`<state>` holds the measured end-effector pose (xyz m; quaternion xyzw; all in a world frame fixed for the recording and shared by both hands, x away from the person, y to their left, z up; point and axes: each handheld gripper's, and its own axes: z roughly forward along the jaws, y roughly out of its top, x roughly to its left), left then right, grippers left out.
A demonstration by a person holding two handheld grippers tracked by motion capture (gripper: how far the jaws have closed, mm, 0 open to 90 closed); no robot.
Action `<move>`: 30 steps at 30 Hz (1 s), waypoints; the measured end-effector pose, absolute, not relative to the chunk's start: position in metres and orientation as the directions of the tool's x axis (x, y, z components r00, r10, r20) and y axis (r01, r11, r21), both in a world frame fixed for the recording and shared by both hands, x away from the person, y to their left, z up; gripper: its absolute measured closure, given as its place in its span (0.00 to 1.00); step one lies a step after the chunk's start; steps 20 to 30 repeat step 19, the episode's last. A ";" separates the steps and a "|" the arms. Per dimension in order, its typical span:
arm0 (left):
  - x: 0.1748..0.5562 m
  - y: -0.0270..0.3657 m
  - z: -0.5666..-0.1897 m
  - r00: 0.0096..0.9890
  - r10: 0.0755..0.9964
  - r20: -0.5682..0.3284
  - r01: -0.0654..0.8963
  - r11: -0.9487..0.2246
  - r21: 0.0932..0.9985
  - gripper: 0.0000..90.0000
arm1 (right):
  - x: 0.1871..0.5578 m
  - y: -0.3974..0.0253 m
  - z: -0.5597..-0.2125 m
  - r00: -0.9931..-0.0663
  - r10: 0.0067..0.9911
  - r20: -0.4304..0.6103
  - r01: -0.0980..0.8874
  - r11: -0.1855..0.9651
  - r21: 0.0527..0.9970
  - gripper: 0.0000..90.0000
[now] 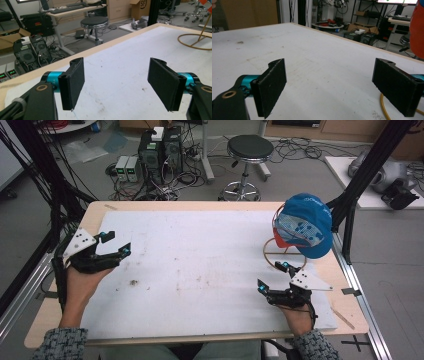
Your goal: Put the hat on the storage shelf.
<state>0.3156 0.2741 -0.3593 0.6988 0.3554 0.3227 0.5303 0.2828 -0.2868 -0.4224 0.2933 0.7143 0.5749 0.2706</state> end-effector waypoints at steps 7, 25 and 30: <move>0.301 0.278 -0.386 0.506 0.861 0.055 0.183 -0.169 0.968 0.33 | 0.284 -0.287 -0.423 -0.681 0.730 -0.056 0.103 0.171 0.980 0.13; 0.301 0.282 -0.400 0.495 0.868 0.044 0.216 -0.172 0.961 0.32 | 0.284 -0.288 -0.423 -0.675 0.736 -0.057 0.110 0.176 0.978 0.13; 0.301 0.282 -0.400 0.495 0.868 0.044 0.216 -0.172 0.961 0.32 | 0.284 -0.288 -0.423 -0.675 0.736 -0.057 0.110 0.176 0.978 0.13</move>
